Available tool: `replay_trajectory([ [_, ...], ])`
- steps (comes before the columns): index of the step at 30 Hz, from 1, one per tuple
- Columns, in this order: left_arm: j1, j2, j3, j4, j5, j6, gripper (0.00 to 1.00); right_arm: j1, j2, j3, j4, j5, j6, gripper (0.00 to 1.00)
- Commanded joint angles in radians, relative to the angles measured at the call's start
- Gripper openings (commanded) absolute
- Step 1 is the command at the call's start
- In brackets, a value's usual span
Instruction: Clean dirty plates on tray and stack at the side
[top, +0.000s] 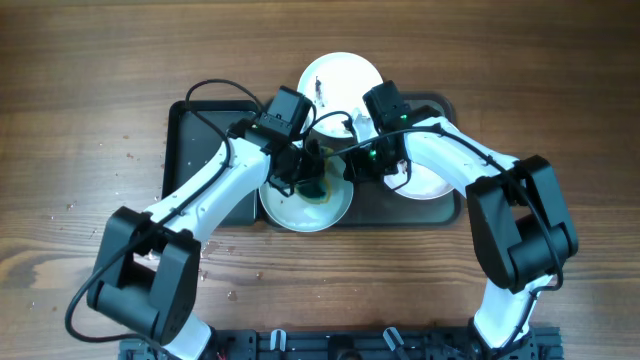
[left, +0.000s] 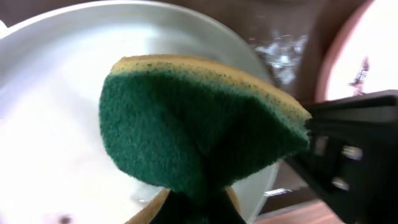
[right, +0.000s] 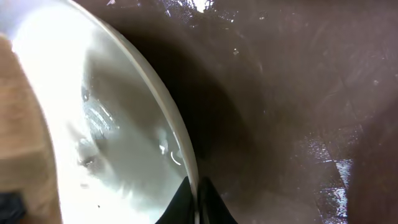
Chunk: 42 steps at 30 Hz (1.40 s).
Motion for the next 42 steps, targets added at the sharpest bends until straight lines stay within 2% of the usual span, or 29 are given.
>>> replay_trajectory([
  [1,-0.003,0.010,-0.037,-0.001,-0.076,0.016,0.04,-0.001,0.011,0.000,0.013,0.013,0.047,0.04],
  [9,-0.003,0.010,-0.039,-0.008,-0.092,0.015,0.04,-0.001,0.011,0.014,0.005,0.176,0.146,0.04],
  [17,-0.003,0.010,-0.060,-0.003,-0.171,0.014,0.04,0.000,0.011,0.023,-0.004,0.216,0.171,0.04],
  [24,-0.003,0.010,-0.154,0.142,-0.186,0.013,0.04,-0.001,0.011,0.023,-0.005,0.216,0.171,0.04],
  [28,0.008,0.011,-0.197,0.229,-0.219,-0.039,0.04,-0.001,0.011,0.023,-0.005,0.216,0.170,0.04],
  [31,0.029,0.015,-0.200,0.242,-0.217,-0.047,0.04,-0.001,0.011,0.023,-0.005,0.216,0.170,0.04],
  [38,0.050,0.097,-0.200,0.241,-0.118,-0.047,0.04,-0.001,0.011,0.023,-0.006,0.215,0.170,0.04],
  [42,0.046,0.149,-0.200,0.290,-0.008,-0.046,0.04,-0.001,0.011,0.023,-0.006,0.216,0.170,0.04],
])
